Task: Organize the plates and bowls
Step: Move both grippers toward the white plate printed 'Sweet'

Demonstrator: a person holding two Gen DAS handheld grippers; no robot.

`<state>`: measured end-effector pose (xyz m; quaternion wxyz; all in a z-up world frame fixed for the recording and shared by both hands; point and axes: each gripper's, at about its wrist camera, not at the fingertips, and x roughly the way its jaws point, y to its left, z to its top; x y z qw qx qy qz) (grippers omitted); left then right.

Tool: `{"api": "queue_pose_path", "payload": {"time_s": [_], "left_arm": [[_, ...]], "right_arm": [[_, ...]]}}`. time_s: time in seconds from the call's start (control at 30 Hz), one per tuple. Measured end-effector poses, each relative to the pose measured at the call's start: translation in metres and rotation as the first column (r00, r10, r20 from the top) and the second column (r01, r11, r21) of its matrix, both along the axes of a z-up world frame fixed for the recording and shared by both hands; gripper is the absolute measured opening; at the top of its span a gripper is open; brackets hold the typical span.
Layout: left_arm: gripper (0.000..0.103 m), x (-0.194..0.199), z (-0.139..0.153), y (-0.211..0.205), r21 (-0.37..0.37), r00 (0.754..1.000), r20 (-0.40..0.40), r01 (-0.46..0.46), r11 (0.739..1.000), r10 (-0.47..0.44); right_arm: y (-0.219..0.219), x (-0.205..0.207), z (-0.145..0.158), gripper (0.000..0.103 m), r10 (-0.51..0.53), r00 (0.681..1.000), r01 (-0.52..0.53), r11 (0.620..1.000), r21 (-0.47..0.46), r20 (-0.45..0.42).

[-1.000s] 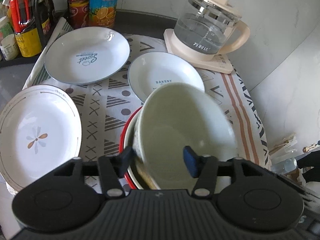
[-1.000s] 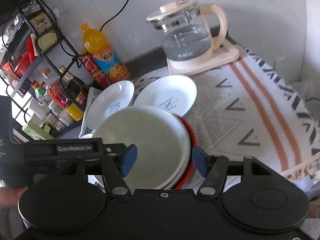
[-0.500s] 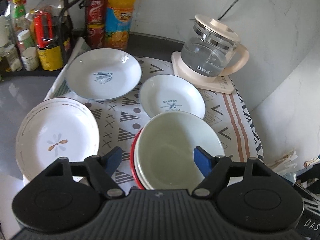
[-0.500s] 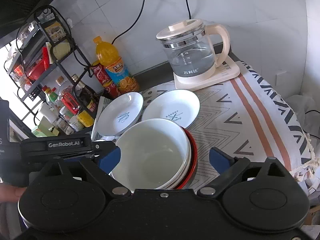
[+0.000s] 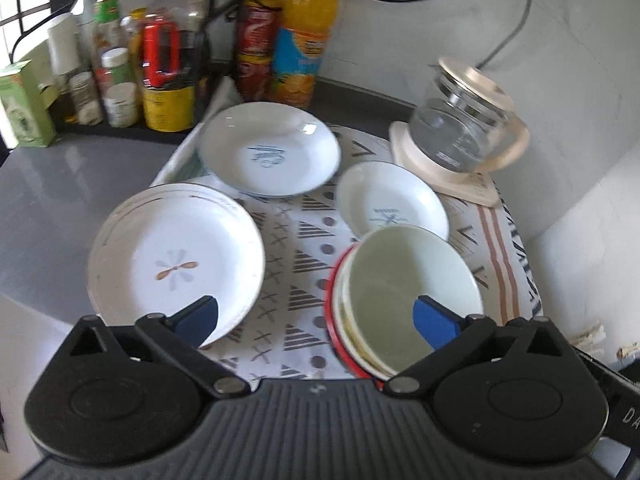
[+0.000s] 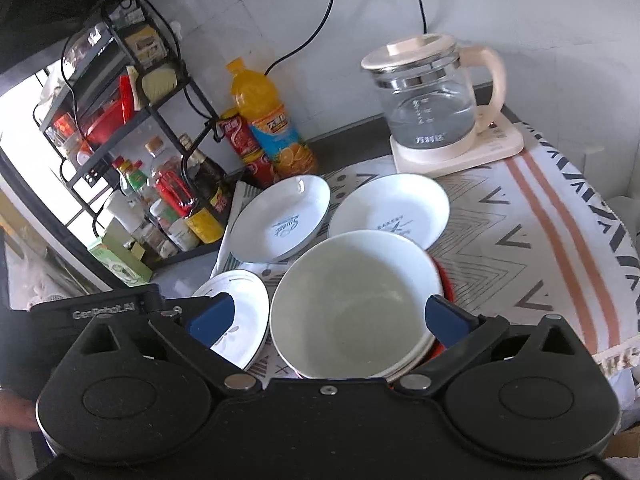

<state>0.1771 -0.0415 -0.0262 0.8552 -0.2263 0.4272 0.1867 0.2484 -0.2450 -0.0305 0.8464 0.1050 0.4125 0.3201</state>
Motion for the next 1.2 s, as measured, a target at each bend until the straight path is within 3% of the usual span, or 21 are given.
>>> {"api": "queue_pose_path", "payload": {"time_s": [0.57,0.77,1.2], "left_arm": [[0.103,-0.03,-0.001,0.069,0.016,0.995,0.018,-0.097,0.995,0.097],[0.103,-0.022,-0.008,0.104,0.024,0.998,0.021,-0.057,0.998,0.057],[0.102,0.024,-0.02,0.178,-0.056,0.997,0.027,0.07,0.996,-0.069]], "right_arm": [[0.08,-0.002,0.001,0.103,0.061,0.997,-0.059,0.997,-0.043,0.041],[0.11,0.006,-0.001,0.103,0.002,0.999,0.001,0.997,-0.073,0.033],[0.166,0.032,-0.004,0.102,-0.107,0.994,0.108,0.989,-0.097,0.012]]}}
